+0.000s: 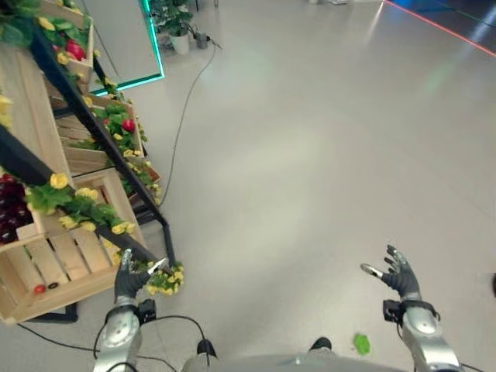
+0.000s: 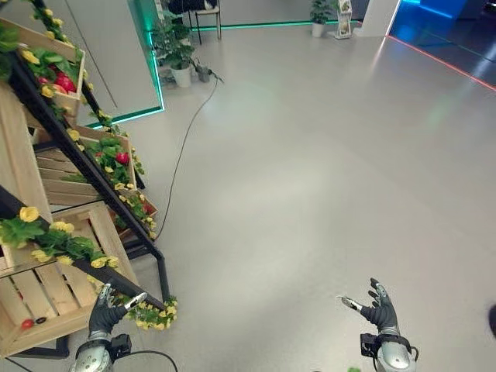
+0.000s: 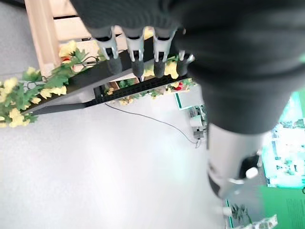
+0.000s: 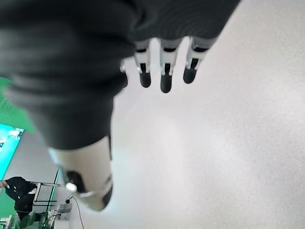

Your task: Pick up the fruits from the basket on one side to the basket on the other side

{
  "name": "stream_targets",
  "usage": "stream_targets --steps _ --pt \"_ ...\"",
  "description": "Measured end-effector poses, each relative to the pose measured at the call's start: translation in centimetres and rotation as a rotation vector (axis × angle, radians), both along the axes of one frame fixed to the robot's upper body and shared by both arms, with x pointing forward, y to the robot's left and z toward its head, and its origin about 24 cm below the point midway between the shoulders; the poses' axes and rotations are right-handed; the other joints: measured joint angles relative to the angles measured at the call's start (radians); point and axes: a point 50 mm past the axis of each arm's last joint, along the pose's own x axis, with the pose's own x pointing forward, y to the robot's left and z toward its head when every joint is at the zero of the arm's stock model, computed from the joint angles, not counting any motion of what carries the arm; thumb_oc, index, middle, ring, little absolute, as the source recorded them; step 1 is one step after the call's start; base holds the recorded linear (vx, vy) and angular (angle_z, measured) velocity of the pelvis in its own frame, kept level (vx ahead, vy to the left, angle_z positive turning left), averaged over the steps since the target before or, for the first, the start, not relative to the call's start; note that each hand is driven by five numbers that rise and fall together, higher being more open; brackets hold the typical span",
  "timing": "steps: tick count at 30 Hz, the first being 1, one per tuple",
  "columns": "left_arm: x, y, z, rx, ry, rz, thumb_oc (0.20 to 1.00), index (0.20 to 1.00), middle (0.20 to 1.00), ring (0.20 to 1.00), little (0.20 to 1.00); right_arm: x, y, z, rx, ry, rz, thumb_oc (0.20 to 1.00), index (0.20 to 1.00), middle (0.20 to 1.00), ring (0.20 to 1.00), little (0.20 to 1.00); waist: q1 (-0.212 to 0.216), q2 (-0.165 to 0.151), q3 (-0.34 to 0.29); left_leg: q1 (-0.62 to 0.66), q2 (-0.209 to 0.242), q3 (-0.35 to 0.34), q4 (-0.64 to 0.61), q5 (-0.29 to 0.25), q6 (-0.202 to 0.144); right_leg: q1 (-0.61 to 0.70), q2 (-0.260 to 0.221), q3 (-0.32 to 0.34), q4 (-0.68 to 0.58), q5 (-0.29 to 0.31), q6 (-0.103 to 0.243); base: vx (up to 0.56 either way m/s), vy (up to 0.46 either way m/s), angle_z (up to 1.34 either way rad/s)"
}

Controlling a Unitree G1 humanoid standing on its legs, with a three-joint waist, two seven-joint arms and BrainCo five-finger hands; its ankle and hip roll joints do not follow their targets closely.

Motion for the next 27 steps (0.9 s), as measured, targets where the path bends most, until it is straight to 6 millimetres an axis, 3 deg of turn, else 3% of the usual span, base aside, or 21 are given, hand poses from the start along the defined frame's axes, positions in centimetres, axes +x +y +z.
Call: stream_targets --steps 6,16,21,27 --pt "0.2 -0.1 0.1 0.001 -0.006 -0.001 1.000 1.000 1.000 1.000 1.000 1.2 0.1 0.7 -0.006 -0.036 0.011 1.000 1.000 1.000 1.000 1.000 -0.002 0.033 0.025 0.001 -0.003 -0.022 -0.003 -0.003 0.001 0.008 -0.012 -0.027 0.030 -0.001 -0.001 -0.03 -0.023 0.10" --pt "0.3 0.0 0.1 0.001 -0.008 -0.002 1.000 1.000 1.000 1.000 1.000 1.2 0.1 0.7 -0.006 -0.037 0.007 1.000 1.000 1.000 1.000 1.000 -0.002 0.026 0.041 0.005 -0.019 -0.034 -0.003 -0.004 0.010 0.013 -0.036 -0.025 0.049 -0.001 -0.001 0.00 -0.009 0.04" --pt "0.9 -1.1 0.1 -0.011 -0.011 -0.043 1.000 1.000 1.000 1.000 1.000 1.0 0.0 0.7 -0.012 -0.036 0.001 1.000 1.000 1.000 1.000 1.000 -0.004 0.042 0.048 0.035 -0.034 -0.068 -0.008 -0.003 0.017 0.074 -0.055 -0.029 0.045 -0.010 0.010 0.00 -0.041 0.21" --pt "-0.1 -2.1 -1.0 -0.039 0.033 -0.066 1.000 1.000 1.000 1.000 1.000 0.9 -0.1 1.2 -0.024 -0.048 0.015 1.000 1.000 1.000 1.000 1.000 0.002 0.077 0.047 0.005 -0.038 -0.153 0.024 0.005 0.025 0.133 -0.069 -0.071 0.068 -0.040 0.020 -0.17 -0.131 0.40"
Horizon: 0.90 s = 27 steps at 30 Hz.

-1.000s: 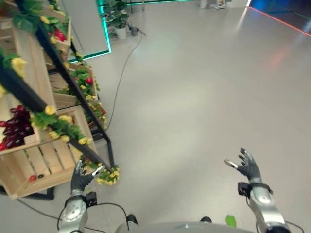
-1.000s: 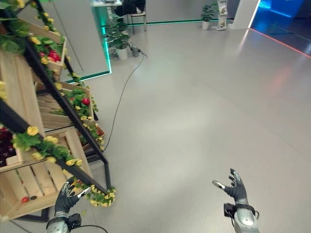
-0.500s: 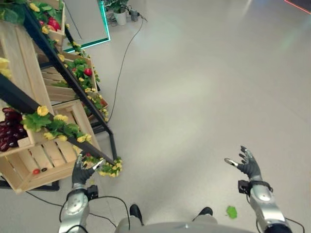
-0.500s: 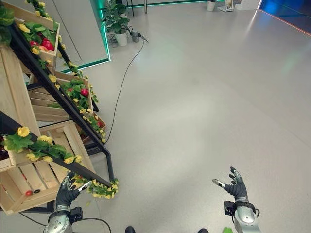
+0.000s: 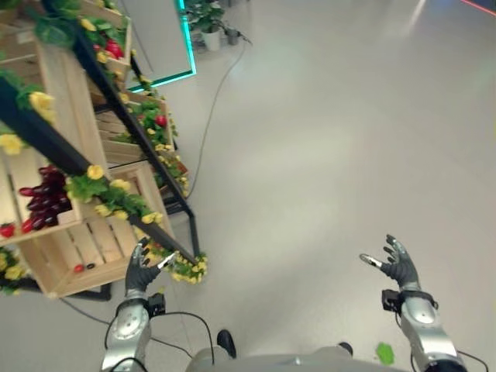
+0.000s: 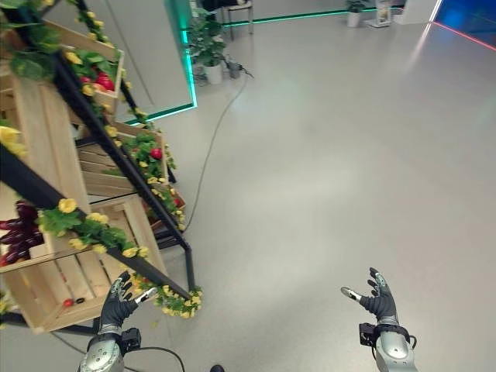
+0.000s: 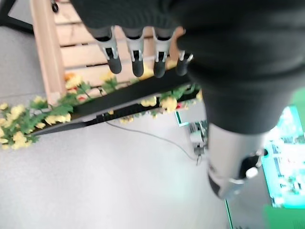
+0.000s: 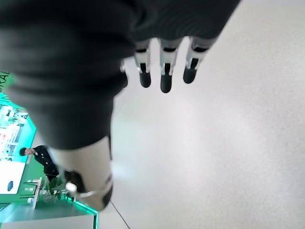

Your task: Pick up the fruits from the basket on one side to the basket on the other side

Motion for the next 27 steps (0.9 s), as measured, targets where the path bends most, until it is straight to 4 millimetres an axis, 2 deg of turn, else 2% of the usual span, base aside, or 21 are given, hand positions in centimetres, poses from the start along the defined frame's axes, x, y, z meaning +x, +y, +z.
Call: stream_targets --steps 1,2,4,6,8,9,10,11,12,13,15,16,18,19,21,22,23,24,25,26,27 --pt "0.4 -0.1 0.2 0.000 -0.012 -0.005 1.000 1.000 1.000 1.000 1.000 -0.4 -0.1 -0.1 -0.002 0.008 -0.003 1.000 1.000 1.000 1.000 1.000 -0.010 -0.003 0.001 -0.016 0.005 -0.018 0.016 0.000 -0.002 -0.002 0.003 -0.008 0.009 -0.011 -0.006 -0.16 -0.115 0.69" --pt "0.3 -0.1 0.2 0.001 -0.012 -0.006 1.000 1.000 1.000 1.000 1.000 -0.3 -0.1 0.0 -0.003 0.005 -0.002 1.000 1.000 1.000 1.000 1.000 0.001 -0.005 0.002 -0.038 0.011 -0.036 0.025 0.007 -0.005 -0.011 0.007 -0.009 0.018 -0.027 0.000 -0.23 -0.142 0.45" --pt "0.3 -0.1 0.2 -0.002 -0.009 -0.007 1.000 1.000 1.000 1.000 1.000 0.2 -0.3 0.3 -0.012 -0.005 0.003 1.000 1.000 1.000 1.000 1.000 0.026 -0.007 0.018 -0.057 0.030 -0.111 0.027 0.025 -0.028 -0.032 0.038 -0.007 0.029 -0.054 0.012 -0.20 -0.089 0.11" --pt "-0.1 -0.3 -0.1 -0.011 0.007 -0.018 1.000 1.000 1.000 1.000 1.000 0.6 -1.0 1.0 -0.036 -0.024 0.000 1.000 1.000 1.000 1.000 1.000 0.047 0.000 0.021 -0.056 0.046 -0.213 0.008 0.032 -0.055 -0.038 0.050 -0.004 0.074 -0.091 0.003 -0.29 -0.105 0.08" --pt "0.4 -0.5 0.5 -0.011 -0.023 -0.044 1.000 1.000 1.000 1.000 1.000 0.2 -1.8 1.2 -0.058 -0.018 -0.011 1.000 1.000 1.000 1.000 1.000 0.046 -0.012 0.023 -0.053 0.056 -0.218 -0.038 0.056 -0.052 -0.047 0.031 -0.022 0.111 -0.129 -0.012 -0.22 -0.045 0.34" --pt "0.7 -0.5 0.8 -0.008 -0.034 -0.053 1.000 1.000 1.000 1.000 1.000 0.2 -1.8 1.1 -0.059 -0.016 -0.015 1.000 1.000 1.000 1.000 1.000 0.045 -0.023 0.029 -0.066 0.051 -0.214 0.010 0.031 -0.034 -0.055 0.020 -0.025 0.126 -0.140 -0.011 -0.19 0.017 0.13" --pt "0.4 -0.4 0.6 -0.008 -0.021 -0.052 1.000 1.000 1.000 1.000 1.000 0.2 -1.6 1.2 -0.053 -0.021 -0.014 1.000 1.000 1.000 1.000 1.000 0.048 -0.050 0.042 -0.104 0.023 -0.221 0.232 -0.107 -0.016 -0.056 -0.010 -0.012 0.159 -0.143 -0.017 -0.08 0.026 -0.06" --pt "0.2 -0.3 0.5 -0.009 -0.015 -0.051 1.000 1.000 1.000 1.000 1.000 0.3 -1.5 1.4 -0.053 -0.033 -0.010 1.000 1.000 1.000 1.000 1.000 0.047 -0.040 0.034 -0.101 0.021 -0.219 0.266 -0.149 -0.017 -0.052 -0.005 -0.006 0.164 -0.141 -0.016 -0.12 0.090 -0.07" --pt "0.2 0.1 0.6 -0.001 -0.016 -0.047 1.000 1.000 1.000 1.000 1.000 0.1 -1.1 1.1 -0.039 -0.030 -0.006 1.000 1.000 1.000 1.000 1.000 0.043 -0.037 0.029 -0.096 0.019 -0.220 0.261 -0.165 -0.023 -0.044 -0.012 -0.003 0.187 -0.144 -0.012 -0.13 0.125 0.07" --pt "0.4 0.5 0.9 0.013 -0.024 -0.047 1.000 1.000 1.000 1.000 1.000 -0.4 -0.8 0.6 -0.022 -0.015 -0.011 1.000 1.000 1.000 1.000 1.000 0.041 -0.059 0.017 -0.089 -0.001 -0.223 0.255 -0.161 -0.018 -0.048 -0.031 -0.003 0.197 -0.141 -0.012 -0.13 0.126 0.15" --pt "0.7 0.8 1.3 0.020 -0.038 -0.040 1.000 1.000 1.000 1.000 1.000 -0.6 -0.5 0.3 -0.010 -0.007 -0.015 1.000 1.000 1.000 1.000 1.000 0.029 -0.072 0.010 -0.093 -0.001 -0.228 0.254 -0.166 -0.008 -0.048 -0.043 -0.007 0.212 -0.136 -0.018 -0.09 0.147 0.15" --pt "0.8 1.0 1.4 0.026 -0.042 -0.037 1.000 1.000 1.000 1.000 1.000 -0.7 -0.3 0.1 -0.001 -0.005 -0.017 1.000 1.000 1.000 1.000 1.000 0.022 -0.080 0.003 -0.091 -0.007 -0.228 0.247 -0.167 -0.002 -0.049 -0.062 -0.004 0.240 -0.127 -0.036 -0.15 0.252 0.31" --pt "0.6 1.0 1.3 0.028 -0.033 -0.045 1.000 1.000 1.000 1.000 1.000 -1.0 -0.5 -0.1 0.000 0.004 -0.028 1.000 1.000 1.000 1.000 1.000 -0.006 -0.082 -0.012 -0.088 0.007 -0.183 0.254 -0.175 0.005 -0.034 -0.101 -0.025 0.308 -0.117 -0.042 -0.17 0.247 0.45" --pt "0.2 1.0 1.0 0.027 -0.016 -0.045 1.000 1.000 1.000 1.000 1.000 -1.4 -0.6 -0.3 0.000 0.015 -0.033 1.000 1.000 1.000 1.000 1.000 -0.010 -0.079 -0.025 -0.087 0.003 -0.176 0.255 -0.172 0.007 -0.034 -0.116 -0.033 0.330 -0.101 -0.060 -0.13 0.169 0.33" --pt "-0.6 1.2 0.8 0.033 0.005 -0.040 1.000 1.000 1.000 1.000 1.000 -2.3 -0.7 -0.7 0.003 0.043 -0.042 1.000 1.000 1.000 1.000 1.000 -0.009 -0.085 -0.036 -0.037 -0.020 -0.151 0.247 -0.168 0.013 -0.065 -0.153 -0.013 0.386 -0.028 -0.069 -0.22 0.245 -0.08" --pt "-1.2 1.4 0.7 0.031 0.012 -0.023 1.000 1.000 1.000 1.000 1.000 -2.0 -0.5 -0.7 0.006 0.036 -0.034 1.000 1.000 1.000 1.000 1.000 -0.008 -0.069 -0.048 -0.027 -0.017 -0.113 0.232 -0.167 0.035 -0.081 -0.169 0.025 0.422 0.041 -0.045 -0.30 0.300 -0.19" --pt "-1.3 1.6 0.6 0.034 0.017 -0.020 1.000 1.000 1.000 1.000 1.000 -1.9 -0.3 -0.8 0.010 0.040 -0.029 1.000 1.000 1.000 1.000 1.000 -0.016 -0.072 -0.048 -0.016 -0.019 -0.107 0.216 -0.159 0.043 -0.113 -0.190 0.047 0.453 0.077 -0.038 -0.29 0.248 -0.37" --pt "-1.5 2.0 0.7 0.039 0.015 -0.001 1.000 1.000 1.000 1.000 1.000 -1.8 0.1 -0.9 0.016 0.048 -0.012 1.000 1.000 1.000 1.000 1.000 0.002 -0.060 -0.047 0.002 -0.003 -0.104 0.185 -0.156 0.048 -0.179 -0.183 0.078 0.493 0.027 0.037 -0.21 0.176 -0.43" --pt "-1.5 2.4 0.9 0.045 0.011 0.017 1.000 1.000 1.000 1.000 1.000 -1.5 0.3 -0.9 0.021 0.045 -0.001 1.000 1.000 1.000 1.000 1.000 0.001 -0.070 -0.042 0.010 -0.007 -0.106 0.181 -0.152 0.054 -0.203 -0.162 0.076 0.499 0.003 0.054 -0.31 0.212 -0.41" --pt "-1.5 3.1 1.2 0.062 0.007 0.034 1.000 1.000 1.000 1.000 1.000 -1.2 0.6 -0.9 0.029 0.038 0.010 1.000 1.000 1.000 1.000 1.000 -0.005 -0.084 -0.036 0.020 -0.013 -0.109 0.168 -0.145 0.056 -0.216 -0.130 0.056 0.496 0.004 0.046 -0.27 0.197 0.12" --pt "-1.5 2.9 1.0 0.055 0.017 0.028 1.000 1.000 1.000 1.000 1.000 -1.9 0.2 -1.1 0.030 0.053 -0.010 1.000 1.000 1.000 1.000 1.000 -0.016 -0.103 -0.040 0.019 -0.037 -0.100 0.188 -0.151 0.062 -0.188 -0.103 0.057 0.464 0.021 -0.022 -0.27 0.194 0.31"
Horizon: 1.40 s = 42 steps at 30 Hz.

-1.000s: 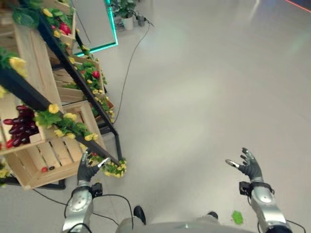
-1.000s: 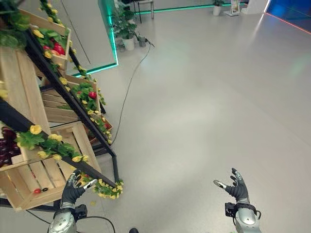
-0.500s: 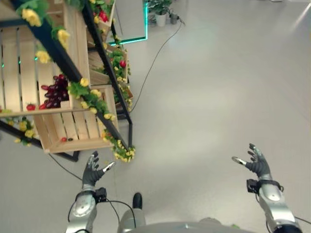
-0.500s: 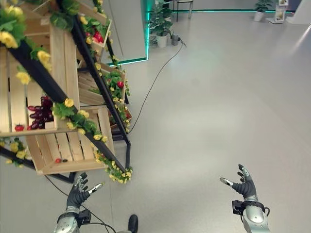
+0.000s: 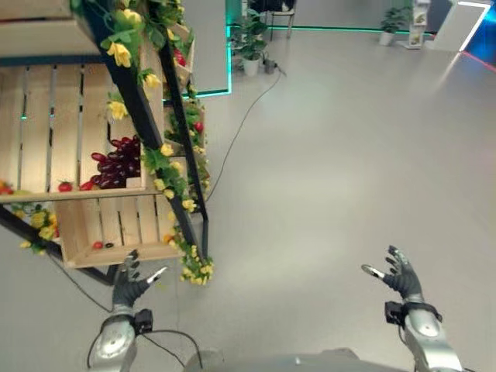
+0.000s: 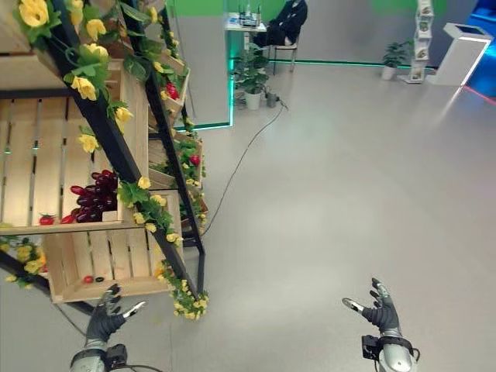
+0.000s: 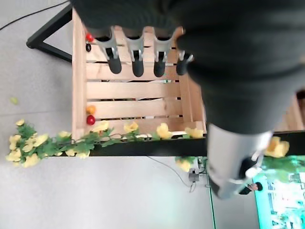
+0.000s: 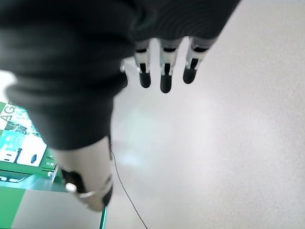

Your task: Pick up the fruits from the basket on one side to the basket on the other side

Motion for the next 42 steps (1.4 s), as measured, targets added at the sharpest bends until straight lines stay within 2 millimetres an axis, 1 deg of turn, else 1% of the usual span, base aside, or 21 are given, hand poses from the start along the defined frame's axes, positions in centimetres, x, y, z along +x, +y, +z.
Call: stream_targets --steps 1,2,3,5,6,8,10,11,12,13,14,15,17,20,23,24,25,27,30,36,42 --pt "0.1 -0.2 0.0 -0.002 -0.001 -0.014 1.000 1.000 1.000 1.000 1.000 -0.2 -0.3 -0.1 0.000 0.007 -0.014 1.000 1.000 1.000 1.000 1.000 -0.010 -0.003 0.006 -0.003 0.000 0.033 0.033 -0.006 0.017 0.000 -0.003 0.022 0.002 0.021 -0.009 -0.17 0.131 0.27" --pt "0.1 -0.7 -0.1 0.006 0.009 -0.051 1.000 1.000 1.000 1.000 1.000 -0.5 -0.9 -0.1 -0.013 0.019 -0.026 1.000 1.000 1.000 1.000 1.000 -0.014 0.021 0.018 0.041 -0.004 0.065 -0.024 -0.017 0.048 -0.034 -0.041 0.042 0.064 0.073 0.058 -0.19 0.107 -0.25" --pt "-0.2 -0.6 -0.1 0.009 0.017 -0.049 1.000 1.000 1.000 1.000 1.000 -0.7 -0.9 -0.4 -0.010 0.038 -0.022 1.000 1.000 1.000 1.000 1.000 0.000 0.019 0.017 0.060 -0.011 0.080 -0.029 -0.008 0.051 -0.063 -0.035 0.044 0.079 0.067 0.107 -0.23 0.133 -0.83" --pt "-0.4 0.6 0.1 0.033 0.019 -0.004 1.000 1.000 1.000 1.000 1.000 0.2 -0.1 -0.1 0.004 0.011 0.005 1.000 1.000 1.000 1.000 1.000 0.012 0.009 0.033 0.066 -0.025 0.047 -0.038 -0.013 0.068 -0.160 0.075 0.086 0.076 0.006 0.100 -0.15 0.146 -0.58" --pt "0.2 0.5 0.4 0.045 0.011 -0.024 1.000 1.000 1.000 1.000 1.000 -0.4 -0.1 -0.4 0.007 0.024 0.001 1.000 1.000 1.000 1.000 1.000 -0.021 -0.011 0.039 0.064 -0.047 0.020 -0.046 -0.002 0.082 -0.192 0.177 0.179 0.014 -0.027 0.089 -0.06 0.154 0.29" --pt "0.5 0.2 0.2 0.041 0.014 -0.044 1.000 1.000 1.000 1.000 1.000 -1.4 -0.4 -0.8 0.007 0.052 -0.008 1.000 1.000 1.000 1.000 1.000 -0.041 -0.035 0.035 0.076 -0.085 -0.004 -0.074 0.019 0.093 -0.189 0.242 0.284 -0.123 -0.024 0.092 -0.05 0.014 0.60" --pt "0.3 -0.2 -0.3 0.027 0.029 -0.048 1.000 1.000 1.000 1.000 1.000 -2.2 -0.9 -1.5 0.003 0.099 -0.023 1.000 1.000 1.000 1.000 1.000 -0.053 -0.025 0.037 0.082 -0.077 0.128 -0.090 0.036 0.085 -0.196 0.195 0.260 -0.149 -0.003 0.047 -0.17 -0.191 0.71" --pt "0.3 -0.6 -0.6 0.012 0.026 -0.036 1.000 1.000 1.000 1.000 1.000 -2.5 -1.0 -1.7 0.003 0.120 -0.023 1.000 1.000 1.000 1.000 1.000 -0.066 0.000 0.036 0.068 -0.062 0.163 -0.100 0.046 0.088 -0.180 0.123 0.246 -0.137 0.004 0.029 -0.12 -0.060 0.93" --pt "0.1 -0.8 -0.8 0.002 0.034 -0.036 1.000 1.000 1.000 1.000 1.000 -2.5 -0.9 -1.8 0.004 0.125 -0.019 1.000 1.000 1.000 1.000 1.000 -0.066 0.017 0.032 0.066 -0.051 0.159 -0.109 0.054 0.085 -0.159 0.105 0.250 -0.149 0.007 0.025 0.00 0.046 0.74" --pt "-0.7 -1.0 -1.1 0.001 0.053 -0.042 1.000 1.000 1.000 1.000 1.000 -2.4 -0.4 -1.7 0.015 0.119 0.005 1.000 1.000 1.000 1.000 1.000 -0.035 0.044 0.026 0.085 -0.047 0.149 -0.115 0.056 0.068 -0.096 0.105 0.213 -0.201 0.062 0.021 0.00 0.047 -0.37" --pt "-2.4 -0.1 -1.4 0.029 0.110 -0.035 1.000 1.000 1.000 1.000 1.000 -1.1 0.5 -1.3 0.032 0.079 0.042 1.000 1.000 1.000 1.000 1.000 0.027 0.028 0.017 0.107 -0.063 0.133 -0.127 0.048 0.064 -0.056 0.120 0.200 -0.240 0.120 0.025 0.02 -0.040 -0.91" --pt "-3.1 0.1 -1.8 0.028 0.135 -0.026 1.000 1.000 1.000 1.000 1.000 -0.1 0.6 -0.7 0.027 0.045 0.056 1.000 1.000 1.000 1.000 1.000 0.047 0.026 0.021 0.104 -0.089 0.092 -0.120 0.036 0.066 -0.056 0.128 0.186 -0.269 0.108 0.013 -0.03 -0.102 -1.31" --pt "-3.2 -0.4 -2.0 0.005 0.131 -0.014 1.000 1.000 1.000 1.000 1.000 1.8 0.4 0.6 0.007 -0.013 0.076 1.000 1.000 1.000 1.000 1.000 0.059 0.054 0.022 0.107 -0.078 0.082 -0.120 0.035 0.081 -0.080 0.119 0.174 -0.269 0.107 0.041 -0.04 -0.146 -0.66" --pt "-2.4 -0.3 -1.6 0.011 0.107 -0.019 1.000 1.000 1.000 1.000 1.000 0.5 0.3 -0.2 0.014 0.029 0.063 1.000 1.000 1.000 1.000 1.000 0.059 0.017 0.005 0.110 -0.080 0.092 -0.127 0.035 0.076 -0.075 0.103 0.170 -0.267 0.052 0.077 0.01 -0.065 -0.07" --pt "-2.6 -0.5 -1.8 0.007 0.117 -0.027 1.000 1.000 1.000 1.000 1.000 -0.2 0.0 -0.5 0.013 0.047 0.044 1.000 1.000 1.000 1.000 1.000 0.028 -0.014 -0.014 0.120 -0.071 0.083 -0.147 0.037 0.073 -0.059 0.108 0.155 -0.286 -0.008 0.084 0.02 -0.090 -0.01" --pt "-2.6 -0.7 -1.9 0.004 0.120 -0.037 1.000 1.000 1.000 1.000 1.000 -0.5 -0.3 -0.5 0.010 0.049 0.031 1.000 1.000 1.000 1.000 1.000 0.014 -0.019 -0.019 0.121 -0.066 0.081 -0.148 0.040 0.054 -0.055 0.114 0.152 -0.295 -0.043 0.075 0.02 -0.056 -0.09" --pt "-2.5 -1.1 -2.1 -0.003 0.126 -0.052 1.000 1.000 1.000 1.000 1.000 -0.6 -0.7 -0.4 0.004 0.048 0.019 1.000 1.000 1.000 1.000 1.000 0.008 -0.013 -0.020 0.123 -0.060 0.054 -0.151 0.037 0.041 -0.051 0.140 0.147 -0.307 -0.065 0.038 0.02 -0.074 -0.16" --pt "-2.2 -1.7 -2.1 -0.014 0.123 -0.075 1.000 1.000 1.000 1.000 1.000 -0.8 -0.9 -0.4 -0.003 0.055 0.014 1.000 1.000 1.000 1.000 1.000 0.001 0.010 -0.020 0.121 -0.055 0.003 -0.150 0.039 0.037 -0.050 0.173 0.146 -0.316 -0.075 0.025 0.02 -0.050 -0.33" --pt "-1.7 -1.9 -2.0 -0.017 0.109 -0.085 1.000 1.000 1.000 1.000 1.000 -1.0 -1.1 -0.3 -0.009 0.056 0.005 1.000 1.000 1.000 1.000 1.000 -0.041 0.029 -0.030 0.126 -0.051 -0.025 -0.151 0.032 0.026 -0.043 0.173 0.137 -0.299 -0.090 -0.001 0.01 -0.030 0.00" --pt "-1.1 -2.0 -1.7 -0.009 0.094 -0.097 1.000 1.000 1.000 1.000 1.000 -2.2 -1.9 -0.5 -0.019 0.078 -0.035 1.000 1.000 1.000 1.000 1.000 -0.070 0.038 -0.035 0.154 -0.060 -0.010 -0.160 0.025 0.016 -0.045 0.160 0.148 -0.292 -0.091 -0.004 0.00 -0.006 -0.05" --pt "-0.7 -2.3 -1.5 0.011 0.089 -0.129 1.000 1.000 1.000 1.000 1.000 -2.3 -3.0 0.1 -0.038 0.052 -0.081 1.000 1.000 1.000 1.000 1.000 -0.104 0.048 -0.021 0.187 -0.064 0.089 -0.191 0.028 0.008 -0.108 0.157 0.155 -0.267 -0.049 -0.019 -0.03 -0.030 -0.47"
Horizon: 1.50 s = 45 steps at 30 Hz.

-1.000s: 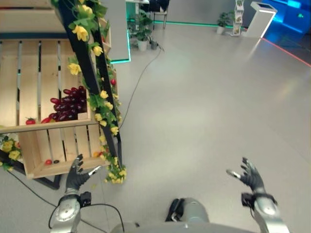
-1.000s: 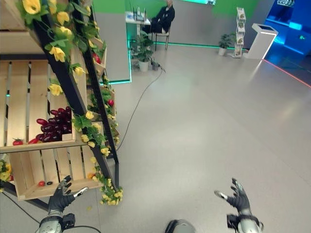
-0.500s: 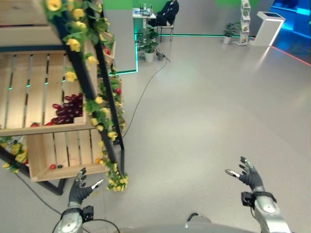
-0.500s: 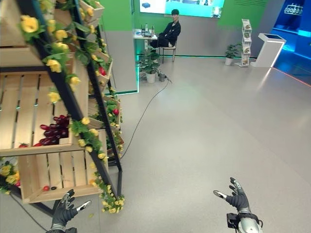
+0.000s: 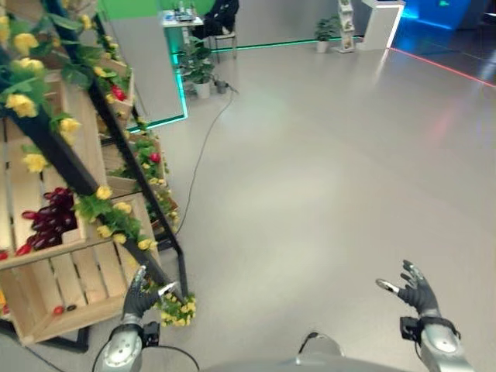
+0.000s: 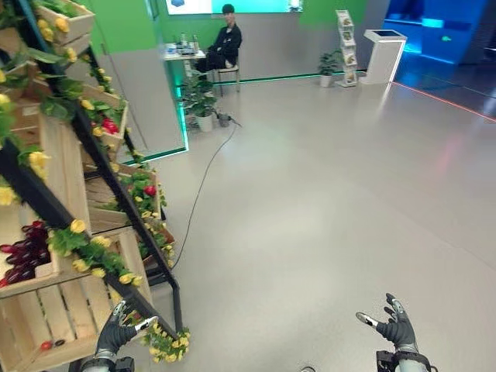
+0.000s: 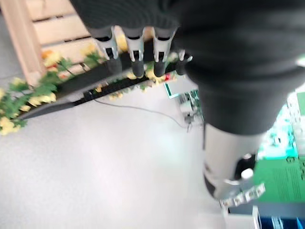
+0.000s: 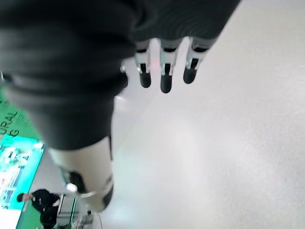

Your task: Pick up the fruits from the basket on one side to the basket on the other side

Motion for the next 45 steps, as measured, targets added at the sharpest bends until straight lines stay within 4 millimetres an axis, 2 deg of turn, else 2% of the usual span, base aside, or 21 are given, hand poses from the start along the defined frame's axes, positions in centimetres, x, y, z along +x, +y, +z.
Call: stream_targets --steps 2,4,7,10,14,15,16,18,20,22,24,26,28,29,30,31,32,33,36,40,45 --pt "0.3 0.0 0.4 0.017 -0.015 -0.018 1.000 1.000 1.000 1.000 1.000 0.2 -0.3 0.3 -0.011 -0.011 -0.010 1.000 1.000 1.000 1.000 1.000 -0.002 0.019 0.011 0.000 0.010 0.080 -0.004 -0.004 -0.004 -0.021 -0.007 -0.069 -0.007 -0.019 0.031 -0.06 -0.122 -0.82" --pt "1.4 -0.1 1.2 0.027 -0.056 -0.035 1.000 1.000 1.000 1.000 1.000 0.1 -1.0 0.6 -0.037 -0.008 -0.022 1.000 1.000 1.000 1.000 1.000 -0.005 0.033 0.019 -0.014 0.017 0.158 -0.012 -0.005 -0.010 -0.050 -0.090 -0.148 0.099 -0.020 0.024 0.01 -0.221 -0.60" --pt "2.8 -1.1 2.4 0.034 -0.121 -0.091 1.000 1.000 1.000 1.000 1.000 0.6 -1.5 1.4 -0.067 -0.031 -0.021 1.000 1.000 1.000 1.000 1.000 -0.009 0.057 0.016 -0.005 0.052 0.252 -0.014 -0.001 -0.062 -0.064 -0.133 -0.088 0.149 -0.046 0.027 0.10 -0.297 -0.78" --pt "3.5 -3.0 2.1 0.006 -0.125 -0.146 1.000 1.000 1.000 1.000 1.000 2.0 -1.9 2.6 -0.093 -0.085 -0.023 1.000 1.000 1.000 1.000 1.000 0.002 0.096 0.021 0.012 0.107 0.189 0.009 -0.011 -0.093 -0.055 -0.031 -0.032 0.098 -0.093 -0.138 0.03 -0.223 -0.89" --pt "6.7 -4.3 4.4 -0.005 -0.249 -0.187 1.000 1.000 1.000 1.000 1.000 3.3 -2.7 5.0 -0.147 -0.179 -0.030 1.000 1.000 1.000 1.000 1.000 -0.058 0.135 0.017 0.002 0.172 0.154 0.026 -0.050 -0.103 -0.100 0.056 -0.002 0.102 -0.140 -0.138 0.07 -0.291 -0.66" --pt "7.5 -4.5 5.1 -0.004 -0.282 -0.197 1.000 1.000 1.000 1.000 1.000 3.3 -3.0 5.4 -0.158 -0.198 -0.042 1.000 1.000 1.000 1.000 1.000 -0.071 0.151 0.015 -0.003 0.195 0.158 0.027 -0.067 -0.141 -0.114 0.053 -0.004 0.147 -0.168 -0.122 0.05 -0.249 -0.26" --pt "8.3 -4.8 6.1 -0.007 -0.327 -0.204 1.000 1.000 1.000 1.000 1.000 2.4 -3.4 5.1 -0.162 -0.178 -0.060 1.000 1.000 1.000 1.000 1.000 -0.098 0.107 0.012 0.002 0.200 0.192 0.081 -0.084 -0.190 -0.144 0.014 0.060 0.303 -0.249 -0.136 0.05 -0.237 -0.28" --pt "8.5 -5.3 6.4 -0.021 -0.343 -0.220 1.000 1.000 1.000 1.000 1.000 2.0 -3.7 5.0 -0.162 -0.177 -0.088 1.000 1.000 1.000 1.000 1.000 -0.102 0.088 0.008 -0.003 0.217 0.188 0.190 -0.104 -0.177 -0.132 0.048 0.117 0.291 -0.301 -0.138 0.05 -0.141 -0.84" --pt "8.1 -5.8 5.9 -0.051 -0.327 -0.231 1.000 1.000 1.000 1.000 1.000 2.9 -3.7 5.7 -0.172 -0.218 -0.087 1.000 1.000 1.000 1.000 1.000 -0.075 0.131 0.018 -0.076 0.248 0.055 0.429 -0.021 -0.144 -0.106 0.174 0.210 0.149 -0.236 -0.185 0.11 -0.153 -2.01" --pt "8.3 -5.9 6.3 -0.063 -0.355 -0.219 1.000 1.000 1.000 1.000 1.000 3.4 -3.5 5.9 -0.168 -0.237 -0.081 1.000 1.000 1.000 1.000 1.000 -0.052 0.130 0.017 -0.116 0.192 -0.064 0.448 -0.047 -0.186 -0.101 0.193 0.271 0.086 -0.207 -0.172 0.17 -0.129 -1.42" --pt "8.9 -6.4 7.3 -0.082 -0.413 -0.216 1.000 1.000 1.000 1.000 1.000 3.2 -3.1 5.4 -0.152 -0.222 -0.082 1.000 1.000 1.000 1.000 1.000 -0.041 0.116 0.024 -0.198 0.103 -0.185 0.349 -0.087 -0.160 -0.051 0.234 0.338 -0.063 -0.134 -0.177 0.15 -0.047 -1.02" --pt "9.3 -6.4 8.0 -0.073 -0.447 -0.227 1.000 1.000 1.000 1.000 1.000 2.9 -2.8 4.9 -0.144 -0.203 -0.065 1.000 1.000 1.000 1.000 1.000 -0.027 0.092 0.038 -0.252 0.139 -0.157 0.231 -0.039 -0.103 -0.020 0.249 0.332 -0.093 -0.127 -0.182 0.21 0.028 -1.12" --pt "8.8 -5.8 7.6 -0.052 -0.421 -0.215 1.000 1.000 1.000 1.000 1.000 3.4 -2.3 5.0 -0.140 -0.217 -0.042 1.000 1.000 1.000 1.000 1.000 0.008 0.085 0.036 -0.304 0.112 -0.288 0.140 -0.026 -0.088 -0.021 0.274 0.389 -0.119 -0.125 -0.176 0.25 0.007 -1.64" --pt "8.4 -5.3 7.3 -0.044 -0.407 -0.203 1.000 1.000 1.000 1.000 1.000 4.0 -2.0 4.9 -0.134 -0.213 -0.027 1.000 1.000 1.000 1.000 1.000 0.043 0.086 0.032 -0.296 0.054 -0.495 0.042 -0.015 -0.078 -0.020 0.313 0.485 -0.176 -0.120 -0.165 0.14 0.027 -1.75" --pt "8.4 -5.3 7.3 -0.048 -0.408 -0.194 1.000 1.000 1.000 1.000 1.000 4.0 -2.1 4.8 -0.133 -0.208 -0.026 1.000 1.000 1.000 1.000 1.000 0.059 0.112 0.029 -0.316 0.059 -0.503 0.037 -0.006 -0.066 -0.006 0.329 0.495 -0.201 -0.105 -0.132 0.09 0.030 -1.90" --pt "8.3 -5.4 7.5 -0.062 -0.429 -0.174 1.000 1.000 1.000 1.000 1.000 3.8 -2.4 5.2 -0.157 -0.207 -0.013 1.000 1.000 1.000 1.000 1.000 0.056 0.161 0.027 -0.371 0.122 -0.488 0.084 0.056 -0.129 -0.002 0.384 0.488 -0.112 -0.131 -0.132 0.14 0.101 -1.21" --pt "8.2 -5.1 7.3 -0.059 -0.422 -0.157 1.000 1.000 1.000 1.000 1.000 3.9 -2.3 4.8 -0.145 -0.196 -0.017 1.000 1.000 1.000 1.000 1.000 0.070 0.169 0.036 -0.371 0.130 -0.476 0.117 0.075 -0.129 -0.006 0.381 0.502 -0.093 -0.145 -0.130 0.06 0.070 -1.14" --pt "7.9 -4.6 6.9 -0.049 -0.395 -0.145 1.000 1.000 1.000 1.000 1.000 3.2 -1.8 4.1 -0.124 -0.174 -0.012 1.000 1.000 1.000 1.000 1.000 0.043 0.137 0.018 -0.352 0.112 -0.441 0.113 0.065 -0.121 -0.019 0.359 0.515 -0.099 -0.149 -0.123 0.11 0.130 -0.97" --pt "7.4 -3.5 7.8 -0.010 -0.422 -0.142 1.000 1.000 1.000 1.000 1.000 2.8 -1.7 3.6 -0.107 -0.154 -0.013 1.000 1.000 1.000 1.000 1.000 0.040 0.115 0.008 -0.309 0.075 -0.366 0.037 0.085 -0.072 -0.010 0.318 0.533 -0.203 -0.075 -0.062 0.12 0.180 -0.75" --pt "7.3 -3.0 8.7 0.008 -0.452 -0.148 1.000 1.000 1.000 1.000 1.000 4.1 -0.2 3.5 -0.065 -0.185 0.024 1.000 1.000 1.000 1.000 1.000 0.076 0.102 0.000 -0.242 0.058 -0.246 -0.026 0.089 -0.039 0.033 0.277 0.604 -0.311 -0.010 -0.025 0.04 0.179 -0.79" --pt "7.8 -3.1 9.3 0.020 -0.471 -0.176 1.000 1.000 1.000 1.000 1.000 5.4 0.7 4.0 -0.041 -0.223 0.058 1.000 1.000 1.000 1.000 1.000 0.065 0.080 0.008 -0.183 0.036 -0.146 -0.064 0.074 -0.026 0.036 0.276 0.632 -0.368 0.040 -0.015 0.00 0.169 -0.69"
